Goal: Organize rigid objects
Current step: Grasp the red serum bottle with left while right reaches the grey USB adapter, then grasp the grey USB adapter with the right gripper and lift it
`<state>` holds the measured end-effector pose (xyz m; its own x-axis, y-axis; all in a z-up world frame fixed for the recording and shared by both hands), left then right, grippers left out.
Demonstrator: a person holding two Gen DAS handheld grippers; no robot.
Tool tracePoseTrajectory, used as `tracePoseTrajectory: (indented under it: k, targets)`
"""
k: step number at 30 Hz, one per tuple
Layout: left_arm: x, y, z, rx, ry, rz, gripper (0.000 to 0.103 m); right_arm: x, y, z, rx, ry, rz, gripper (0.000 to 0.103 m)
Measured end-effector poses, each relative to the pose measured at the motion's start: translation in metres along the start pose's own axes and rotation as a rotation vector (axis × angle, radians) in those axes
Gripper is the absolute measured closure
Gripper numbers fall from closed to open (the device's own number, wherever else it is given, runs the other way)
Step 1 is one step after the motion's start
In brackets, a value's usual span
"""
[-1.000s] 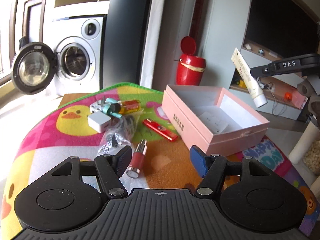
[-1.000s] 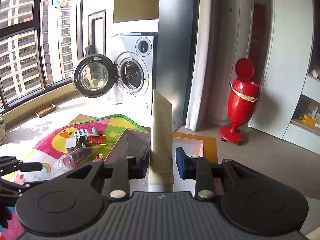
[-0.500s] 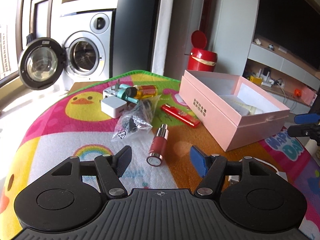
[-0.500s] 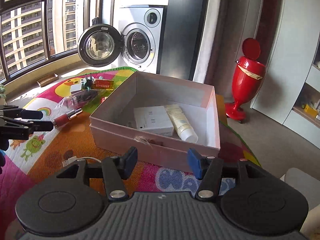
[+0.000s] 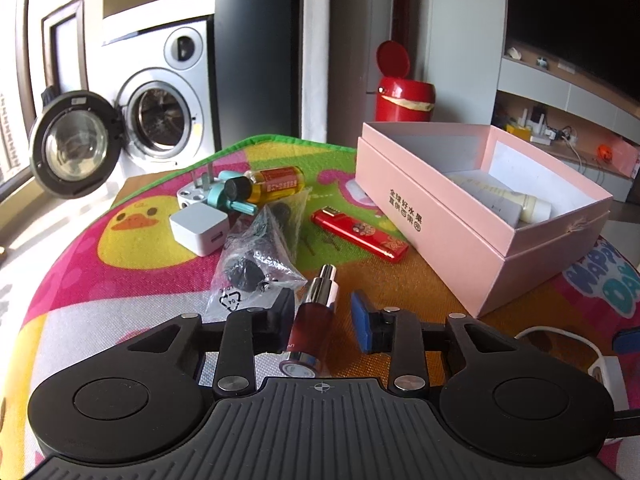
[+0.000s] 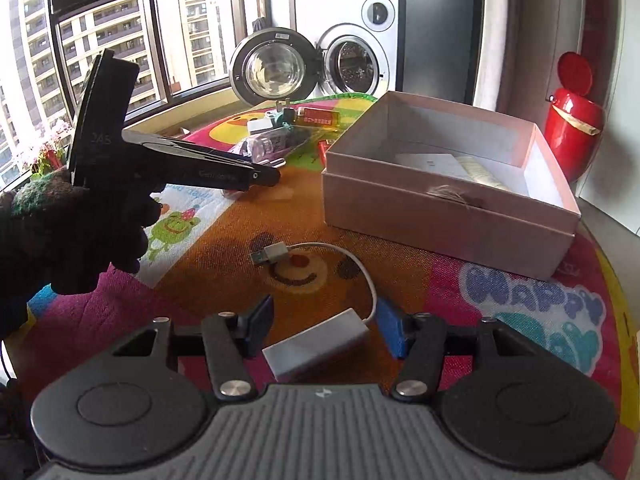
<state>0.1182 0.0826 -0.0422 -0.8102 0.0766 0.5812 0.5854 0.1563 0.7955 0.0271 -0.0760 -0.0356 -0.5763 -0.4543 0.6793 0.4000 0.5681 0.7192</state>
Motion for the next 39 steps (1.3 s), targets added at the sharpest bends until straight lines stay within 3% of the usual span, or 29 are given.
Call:
tracePoseTrajectory:
  k: [3,7,13,17,20,24,27,32,39]
  targets:
    - [0.008,-0.007,0.003,0.049,-0.019,0.03,0.079,-0.001,-0.003,0.012,0.105,-0.058,0.001,0.042]
    - [0.027,-0.02,0.002,0.055,-0.023,0.047,0.079,0.001,-0.01,0.006,0.153,-0.098,0.036,0.041]
    - [0.049,-0.042,-0.009,0.076,-0.044,0.087,0.079,0.008,-0.022,-0.039,0.225,-0.273,0.088,0.041]
    - [0.054,-0.049,-0.019,0.037,-0.043,0.066,0.076,0.007,-0.03,-0.075,0.156,-0.404,0.126,0.041]
    - [0.053,-0.05,-0.018,0.051,-0.044,0.061,0.076,0.002,-0.034,-0.086,0.007,-0.344,0.108,0.042]
    - [0.053,-0.049,-0.007,0.186,-0.08,0.057,0.076,-0.002,-0.036,-0.091,-0.164,-0.278,0.083,0.042]
    - [0.054,-0.05,-0.008,0.179,-0.088,0.048,0.076,-0.007,-0.039,-0.091,-0.316,-0.266,0.047,0.039]
    - [0.055,-0.05,-0.008,0.169,-0.081,0.039,0.079,-0.008,-0.04,-0.084,-0.295,-0.317,0.033,0.039]
    - [0.054,-0.049,-0.011,0.144,-0.08,0.045,0.079,-0.019,-0.025,-0.084,-0.163,-0.274,0.025,0.039]
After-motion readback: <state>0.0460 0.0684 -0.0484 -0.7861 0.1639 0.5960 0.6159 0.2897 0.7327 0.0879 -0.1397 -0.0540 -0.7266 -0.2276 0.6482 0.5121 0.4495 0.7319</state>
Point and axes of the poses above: each gripper's, at about its wrist camera, not at the fingertips, and x roughly against the way its jaws point, z to its left, y to its top, the point moved 9 cm from there along -x, roughly the way its jaws point, and after that the axes turned 12 degrees about x, right-handed, at the moved point
